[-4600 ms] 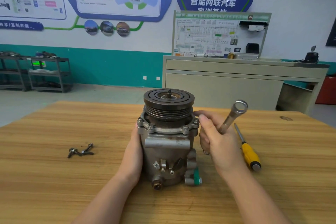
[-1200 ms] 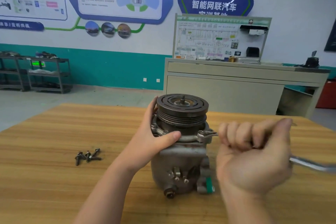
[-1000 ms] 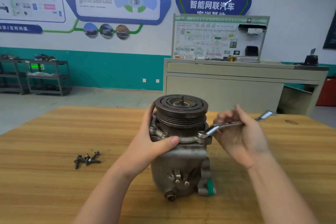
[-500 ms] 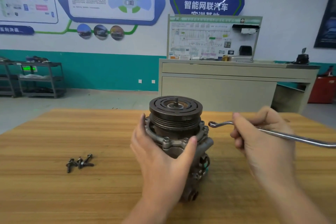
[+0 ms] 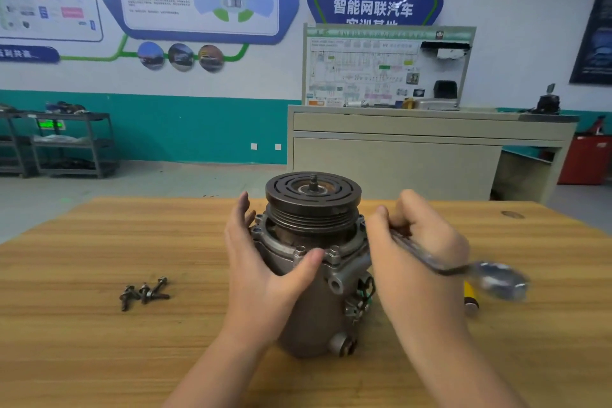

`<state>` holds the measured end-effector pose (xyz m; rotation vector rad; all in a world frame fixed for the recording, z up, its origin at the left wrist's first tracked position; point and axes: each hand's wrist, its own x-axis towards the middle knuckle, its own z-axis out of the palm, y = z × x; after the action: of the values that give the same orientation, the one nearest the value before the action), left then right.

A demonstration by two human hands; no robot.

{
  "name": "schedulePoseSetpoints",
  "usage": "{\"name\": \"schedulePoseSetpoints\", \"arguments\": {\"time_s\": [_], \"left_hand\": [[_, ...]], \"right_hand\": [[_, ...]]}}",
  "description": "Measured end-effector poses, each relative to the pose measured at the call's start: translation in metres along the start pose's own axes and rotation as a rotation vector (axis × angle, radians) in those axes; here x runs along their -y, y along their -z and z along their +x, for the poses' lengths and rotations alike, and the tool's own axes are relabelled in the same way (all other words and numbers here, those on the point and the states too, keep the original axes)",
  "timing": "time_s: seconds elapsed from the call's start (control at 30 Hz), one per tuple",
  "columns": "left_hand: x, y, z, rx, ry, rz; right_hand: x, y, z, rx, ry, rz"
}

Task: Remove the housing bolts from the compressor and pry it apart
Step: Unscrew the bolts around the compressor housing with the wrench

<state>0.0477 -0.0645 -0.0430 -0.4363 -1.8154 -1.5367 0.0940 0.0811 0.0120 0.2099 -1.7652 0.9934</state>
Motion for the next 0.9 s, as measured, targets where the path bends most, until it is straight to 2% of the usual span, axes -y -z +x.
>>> {"name": "schedulePoseSetpoints", "arguments": {"time_s": [0.07,0.1,0.17,0.2,0.3,0.4,0.47,0.53,0.6,0.7,0.9], "left_hand": [[0.002,0.002,0.002,0.05,0.005,-0.027],[0.003,0.003,0.002,0.069,0.017,-0.043],[0.005,0.005,0.003,0.107,0.046,-0.087],[0.007,0.005,0.004,0.129,0.059,-0.12],[0.015,0.008,0.008,0.219,0.099,-0.227],[0.027,0.012,0.014,0.273,0.204,-0.306],[0.032,0.013,0.018,0.305,0.324,-0.433],[0.031,0.011,0.02,0.357,0.368,-0.491],[0.029,0.009,0.021,0.338,0.365,-0.493],[0.025,0.008,0.021,0.257,0.393,-0.47],[0.019,0.005,0.013,-0.039,0.315,-0.352]], "right_hand": [[-0.013,0.008,0.009,0.05,-0.214,0.171],[-0.023,0.015,0.016,0.104,-0.347,0.352],[-0.047,0.028,0.034,0.319,-0.597,0.812],[-0.059,0.032,0.045,0.444,-0.697,0.968],[-0.086,0.022,0.073,0.819,-0.91,1.166],[-0.097,0.002,0.081,0.96,-1.011,1.255],[-0.095,-0.001,0.083,0.897,-0.977,1.318],[-0.091,0.004,0.084,0.71,-0.885,1.321],[-0.079,0.014,0.08,0.504,-0.736,1.193],[-0.059,0.025,0.059,0.318,-0.548,0.912],[-0.042,0.023,0.028,0.182,-0.395,0.616]]}}
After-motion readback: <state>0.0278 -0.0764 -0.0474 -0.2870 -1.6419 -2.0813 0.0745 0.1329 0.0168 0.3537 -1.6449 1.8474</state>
